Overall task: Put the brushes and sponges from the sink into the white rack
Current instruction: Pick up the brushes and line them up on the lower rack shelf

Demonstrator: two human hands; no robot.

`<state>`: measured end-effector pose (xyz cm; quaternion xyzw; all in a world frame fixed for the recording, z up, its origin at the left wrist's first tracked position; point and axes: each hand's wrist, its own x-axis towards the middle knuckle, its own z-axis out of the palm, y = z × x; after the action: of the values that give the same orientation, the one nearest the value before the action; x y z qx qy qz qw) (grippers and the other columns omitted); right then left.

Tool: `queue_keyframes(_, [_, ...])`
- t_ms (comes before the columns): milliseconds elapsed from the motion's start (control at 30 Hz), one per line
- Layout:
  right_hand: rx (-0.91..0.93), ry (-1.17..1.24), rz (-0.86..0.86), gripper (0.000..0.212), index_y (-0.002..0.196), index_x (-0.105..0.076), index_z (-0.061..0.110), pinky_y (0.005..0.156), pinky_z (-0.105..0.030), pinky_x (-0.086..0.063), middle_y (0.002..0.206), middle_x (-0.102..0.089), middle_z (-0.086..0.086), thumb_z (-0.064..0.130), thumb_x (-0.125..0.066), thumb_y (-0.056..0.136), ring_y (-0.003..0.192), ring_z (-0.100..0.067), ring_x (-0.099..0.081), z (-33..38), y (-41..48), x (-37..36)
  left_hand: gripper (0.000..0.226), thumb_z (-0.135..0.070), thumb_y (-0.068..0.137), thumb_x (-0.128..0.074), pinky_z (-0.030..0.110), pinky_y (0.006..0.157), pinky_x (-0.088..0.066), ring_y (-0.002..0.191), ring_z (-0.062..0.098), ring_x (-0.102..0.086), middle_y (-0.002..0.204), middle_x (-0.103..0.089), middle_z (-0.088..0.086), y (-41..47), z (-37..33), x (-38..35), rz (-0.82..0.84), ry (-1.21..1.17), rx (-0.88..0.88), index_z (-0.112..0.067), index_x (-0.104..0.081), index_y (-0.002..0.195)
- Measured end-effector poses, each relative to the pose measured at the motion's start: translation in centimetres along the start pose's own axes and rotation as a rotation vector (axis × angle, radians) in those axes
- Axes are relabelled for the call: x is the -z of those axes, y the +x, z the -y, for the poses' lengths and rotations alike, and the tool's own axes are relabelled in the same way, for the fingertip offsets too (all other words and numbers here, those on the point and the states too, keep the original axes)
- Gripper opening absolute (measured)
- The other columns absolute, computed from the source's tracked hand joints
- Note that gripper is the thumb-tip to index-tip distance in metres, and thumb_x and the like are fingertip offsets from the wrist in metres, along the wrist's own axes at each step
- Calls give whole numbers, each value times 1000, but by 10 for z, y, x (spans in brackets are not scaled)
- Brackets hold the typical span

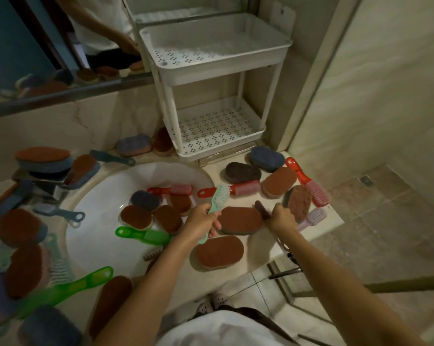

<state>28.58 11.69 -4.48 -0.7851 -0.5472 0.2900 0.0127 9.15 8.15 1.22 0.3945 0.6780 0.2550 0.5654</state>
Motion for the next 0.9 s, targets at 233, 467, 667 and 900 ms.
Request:
queue_keyframes(233, [133,140,-160,31,102,-39,8,72,-43,-49,100,-63,-17,18,-62,84,90,-37,-62,16,-11,19,12,-6,97,-41,15,30,-34,25,2,-41,60,-51,7,-3,-13,13,-52,-80,-60,-6,-51,104])
queue_keyframes(467, [339,418,-180,27,99,-30,14,61,-38,-53,88,-56,-9,5,-53,89,68,-23,-60,62,-4,52,17,-12,96,-42,15,31,-37,25,8,-47,36,-53,0,19,-50,17,-72,-72,-119,-6,-57,91])
queue_keyframes(667, [364,547,-101,28,110,-26,6,57,-21,-50,82,-49,0,3,-47,91,68,-13,-54,111,38,78,18,-3,92,-42,18,36,-35,35,7,-46,60,-60,7,66,-98,22,-179,-109,-166,-12,-56,96])
queue_keyframes(900, [421,519,21,25,97,-30,5,59,-22,-38,84,-41,0,-9,-48,86,83,-18,-44,160,120,83,49,1,95,-32,19,47,-41,58,10,-53,82,-65,10,140,-130,24,-321,-348,-5,-6,-30,143])
